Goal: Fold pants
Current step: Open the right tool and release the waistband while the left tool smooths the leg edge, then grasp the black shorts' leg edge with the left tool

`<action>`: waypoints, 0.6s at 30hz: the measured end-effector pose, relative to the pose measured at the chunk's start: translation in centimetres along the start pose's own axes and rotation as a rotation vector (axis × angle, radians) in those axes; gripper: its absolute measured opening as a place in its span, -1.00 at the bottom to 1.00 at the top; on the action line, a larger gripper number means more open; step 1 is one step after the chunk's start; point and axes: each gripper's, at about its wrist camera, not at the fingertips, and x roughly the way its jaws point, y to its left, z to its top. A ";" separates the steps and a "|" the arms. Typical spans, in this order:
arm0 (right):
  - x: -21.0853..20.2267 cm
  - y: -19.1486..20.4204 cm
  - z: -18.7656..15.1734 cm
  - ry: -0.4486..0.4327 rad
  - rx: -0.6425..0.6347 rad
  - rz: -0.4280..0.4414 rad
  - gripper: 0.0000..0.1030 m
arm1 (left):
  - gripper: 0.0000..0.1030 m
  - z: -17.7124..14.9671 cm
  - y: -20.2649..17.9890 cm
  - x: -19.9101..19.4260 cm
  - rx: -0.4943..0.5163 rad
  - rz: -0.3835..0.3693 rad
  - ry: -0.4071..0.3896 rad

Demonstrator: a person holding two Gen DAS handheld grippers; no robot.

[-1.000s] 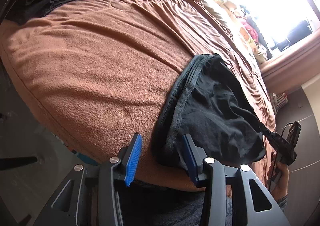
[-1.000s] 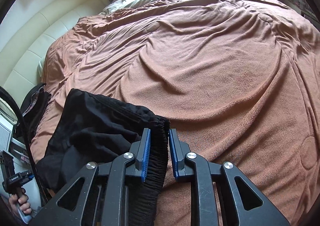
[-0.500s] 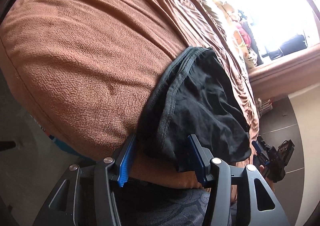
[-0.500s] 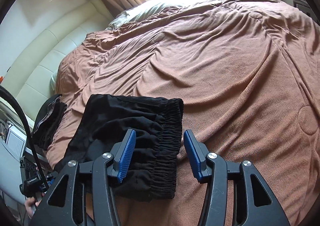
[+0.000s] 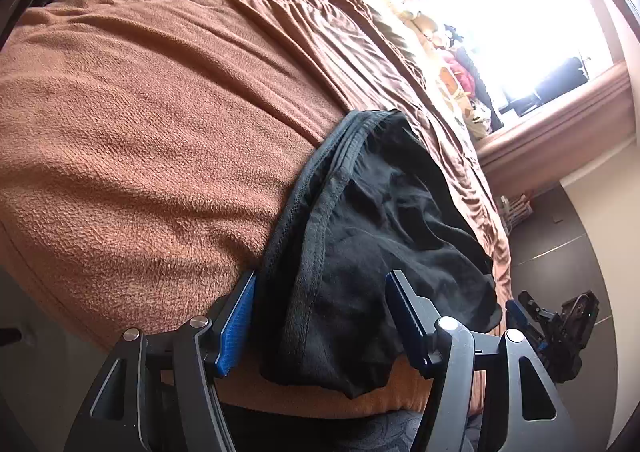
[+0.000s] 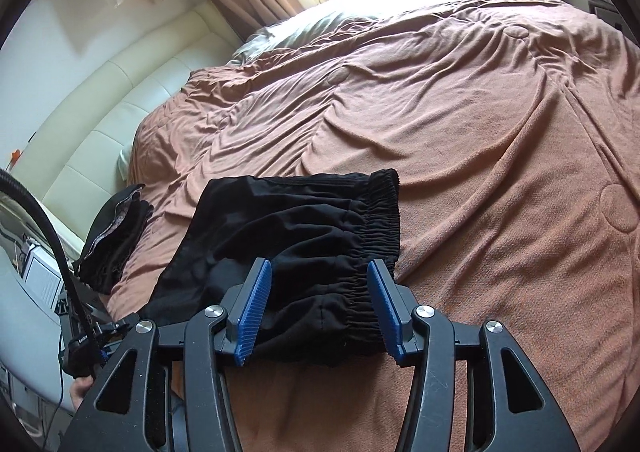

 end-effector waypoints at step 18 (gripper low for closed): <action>2.7 7.8 -2.9 0.091 -0.158 0.047 -0.22 | -0.83 -0.2 -0.4 -1.1 0.012 -0.016 -0.057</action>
